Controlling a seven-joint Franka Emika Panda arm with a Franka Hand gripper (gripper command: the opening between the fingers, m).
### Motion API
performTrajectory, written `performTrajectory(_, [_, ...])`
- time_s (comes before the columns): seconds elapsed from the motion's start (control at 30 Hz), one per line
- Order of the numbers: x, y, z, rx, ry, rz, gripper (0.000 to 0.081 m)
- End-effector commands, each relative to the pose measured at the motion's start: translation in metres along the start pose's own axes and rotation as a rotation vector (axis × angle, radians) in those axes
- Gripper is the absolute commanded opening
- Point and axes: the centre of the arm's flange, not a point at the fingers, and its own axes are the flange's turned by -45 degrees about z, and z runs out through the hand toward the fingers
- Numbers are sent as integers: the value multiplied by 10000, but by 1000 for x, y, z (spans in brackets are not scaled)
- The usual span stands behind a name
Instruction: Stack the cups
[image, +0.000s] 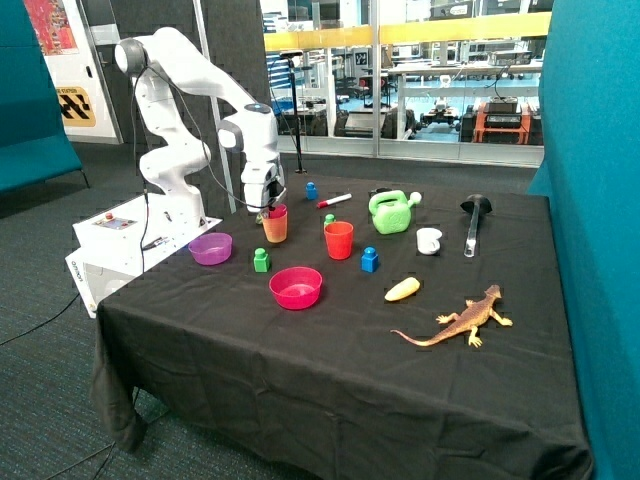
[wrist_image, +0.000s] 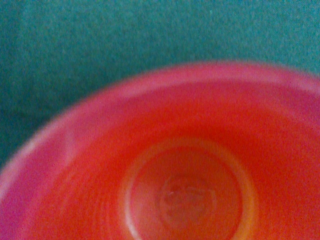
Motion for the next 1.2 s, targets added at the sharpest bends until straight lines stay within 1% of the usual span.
performTrajectory(0.0, [18, -6, -14, 68, -107, -223, 546])
performTrajectory(0.13, [32, -8, -21, 69, -106, -402, 523])
performTrajectory(0.23, [36, -9, -23, 69, -106, -416, 513])
performTrajectory(0.37, [56, -12, -30, 71, -105, -777, 486])
performTrajectory(0.57, [82, -18, -38, 72, -104, -1001, 477])
performTrajectory(0.93, [112, -15, -37, 71, -105, -888, 454])
performTrajectory(1.17, [134, -9, -40, 71, -105, -760, 444])
